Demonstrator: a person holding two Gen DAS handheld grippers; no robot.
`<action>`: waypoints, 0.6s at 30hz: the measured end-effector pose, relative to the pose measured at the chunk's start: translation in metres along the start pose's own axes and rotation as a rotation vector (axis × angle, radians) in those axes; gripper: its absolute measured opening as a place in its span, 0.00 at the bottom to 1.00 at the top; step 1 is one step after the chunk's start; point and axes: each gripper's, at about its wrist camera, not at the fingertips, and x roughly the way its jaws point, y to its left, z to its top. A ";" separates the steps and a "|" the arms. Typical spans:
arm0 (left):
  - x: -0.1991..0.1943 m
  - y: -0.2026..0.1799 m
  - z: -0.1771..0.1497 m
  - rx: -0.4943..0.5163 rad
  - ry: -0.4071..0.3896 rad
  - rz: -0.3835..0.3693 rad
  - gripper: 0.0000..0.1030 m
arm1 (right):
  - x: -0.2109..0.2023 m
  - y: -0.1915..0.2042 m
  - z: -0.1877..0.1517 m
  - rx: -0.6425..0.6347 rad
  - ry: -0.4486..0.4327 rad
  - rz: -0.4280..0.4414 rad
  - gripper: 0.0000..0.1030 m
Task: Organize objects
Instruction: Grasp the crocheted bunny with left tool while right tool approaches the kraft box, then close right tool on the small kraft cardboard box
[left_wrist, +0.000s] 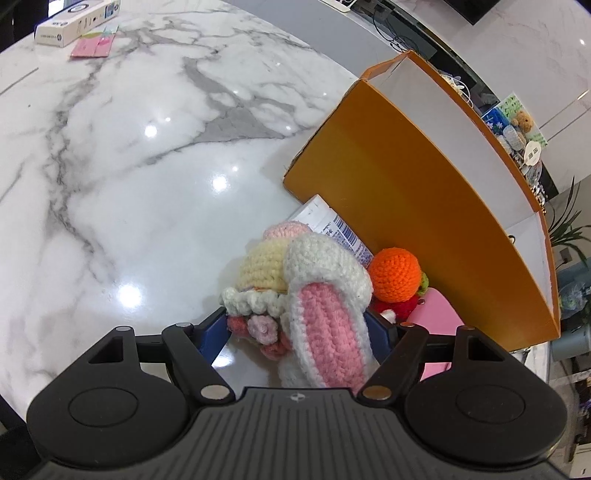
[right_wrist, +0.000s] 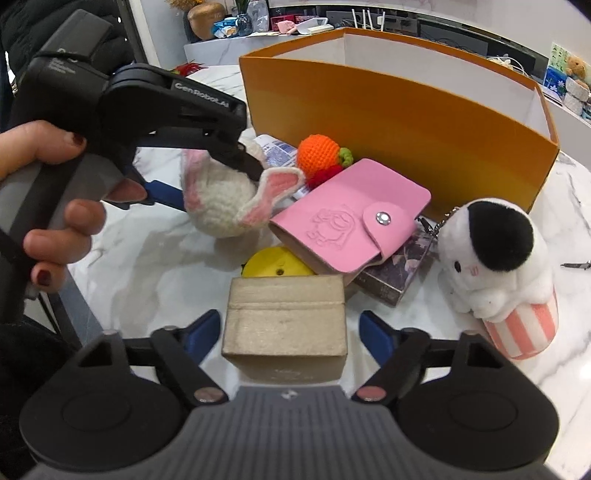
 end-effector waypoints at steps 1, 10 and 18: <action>0.000 0.000 0.000 0.006 0.000 0.003 0.85 | 0.002 0.000 0.000 0.001 0.004 -0.001 0.72; -0.002 0.001 0.000 0.043 0.007 0.011 0.85 | 0.007 0.005 0.001 -0.012 0.012 -0.017 0.67; -0.003 0.000 -0.001 0.080 0.010 0.014 0.84 | 0.010 0.005 0.001 -0.012 0.011 -0.028 0.67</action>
